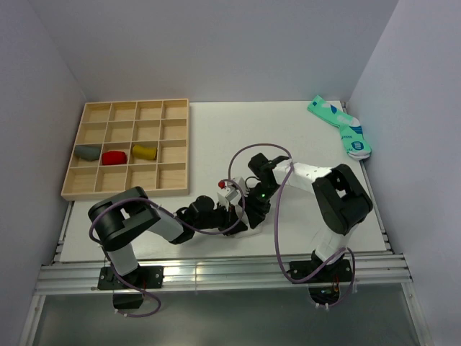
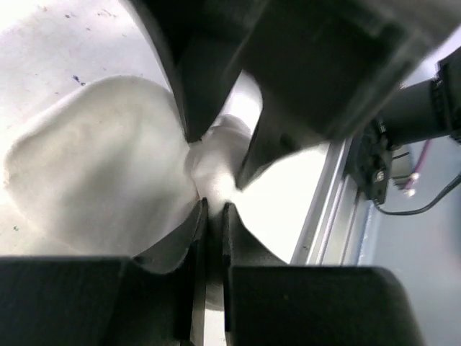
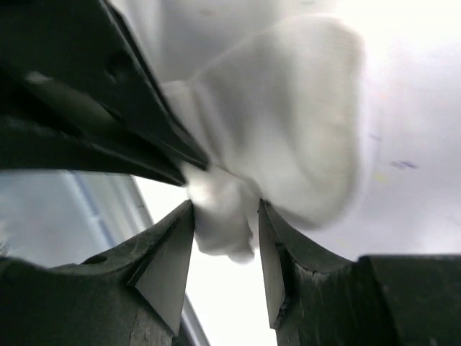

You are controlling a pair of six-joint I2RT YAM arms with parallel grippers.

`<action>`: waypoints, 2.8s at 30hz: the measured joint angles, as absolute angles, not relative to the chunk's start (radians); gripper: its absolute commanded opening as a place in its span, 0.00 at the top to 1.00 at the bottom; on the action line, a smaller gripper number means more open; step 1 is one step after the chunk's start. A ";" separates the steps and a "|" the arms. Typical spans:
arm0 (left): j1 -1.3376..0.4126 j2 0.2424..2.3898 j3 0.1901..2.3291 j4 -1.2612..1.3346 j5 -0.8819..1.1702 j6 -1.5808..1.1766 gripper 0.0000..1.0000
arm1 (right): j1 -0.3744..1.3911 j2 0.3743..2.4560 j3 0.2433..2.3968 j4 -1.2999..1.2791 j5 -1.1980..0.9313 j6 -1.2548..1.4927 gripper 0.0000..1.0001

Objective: Roll the socks
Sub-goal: Roll the sock at the center of the board.

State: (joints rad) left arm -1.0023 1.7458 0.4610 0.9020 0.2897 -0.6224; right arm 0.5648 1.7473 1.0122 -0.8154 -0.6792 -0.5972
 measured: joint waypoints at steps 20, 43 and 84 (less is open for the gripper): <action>-0.838 1.853 0.552 0.805 0.618 -0.904 1.00 | 0.467 1.272 0.781 -0.636 -0.590 -0.728 0.47; -0.811 1.935 0.665 0.650 0.731 -1.078 1.00 | 0.828 1.114 0.503 -0.415 -0.463 -0.809 0.45; -0.788 1.979 0.691 0.649 0.797 -1.097 1.00 | 0.966 1.128 0.417 -0.183 -0.228 -0.801 0.57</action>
